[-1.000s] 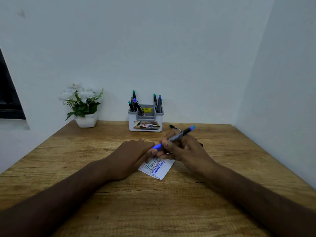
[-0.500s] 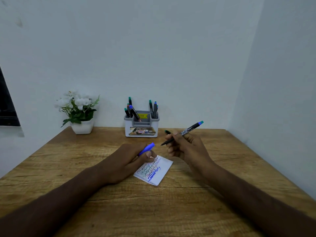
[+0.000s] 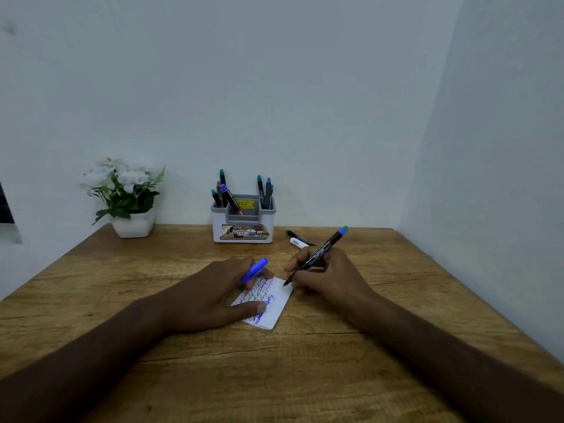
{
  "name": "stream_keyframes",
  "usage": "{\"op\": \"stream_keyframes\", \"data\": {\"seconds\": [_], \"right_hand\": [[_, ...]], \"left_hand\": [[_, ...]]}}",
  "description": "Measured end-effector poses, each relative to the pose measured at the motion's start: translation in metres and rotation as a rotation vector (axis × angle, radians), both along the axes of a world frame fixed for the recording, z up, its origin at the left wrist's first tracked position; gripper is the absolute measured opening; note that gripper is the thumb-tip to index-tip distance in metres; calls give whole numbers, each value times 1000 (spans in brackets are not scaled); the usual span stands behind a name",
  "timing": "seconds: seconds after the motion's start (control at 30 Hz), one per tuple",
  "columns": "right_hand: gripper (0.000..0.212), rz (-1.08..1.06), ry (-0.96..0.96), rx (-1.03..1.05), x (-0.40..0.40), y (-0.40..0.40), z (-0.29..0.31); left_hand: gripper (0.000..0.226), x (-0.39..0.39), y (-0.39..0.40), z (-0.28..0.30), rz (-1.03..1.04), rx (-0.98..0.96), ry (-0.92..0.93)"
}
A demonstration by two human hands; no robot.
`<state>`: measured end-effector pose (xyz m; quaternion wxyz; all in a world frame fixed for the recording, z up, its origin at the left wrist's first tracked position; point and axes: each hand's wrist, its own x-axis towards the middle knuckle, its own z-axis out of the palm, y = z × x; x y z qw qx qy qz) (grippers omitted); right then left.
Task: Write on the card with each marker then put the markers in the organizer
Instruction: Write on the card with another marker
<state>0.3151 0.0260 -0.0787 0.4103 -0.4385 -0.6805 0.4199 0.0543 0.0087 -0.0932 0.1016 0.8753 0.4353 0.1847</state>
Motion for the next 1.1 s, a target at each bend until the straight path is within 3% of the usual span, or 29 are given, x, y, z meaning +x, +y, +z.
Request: {"op": "stream_keyframes", "data": {"seconds": [0.2, 0.43, 1.1], "right_hand": [[8, 13, -212, 147, 0, 1, 1], [11, 9, -288, 217, -15, 0, 0], [7, -11, -307, 181, -14, 2, -2]], "left_hand": [[40, 2, -4, 6, -7, -32, -10], [39, 9, -9, 12, -7, -3, -19], [33, 4, -5, 5, 22, 8, 3]]}}
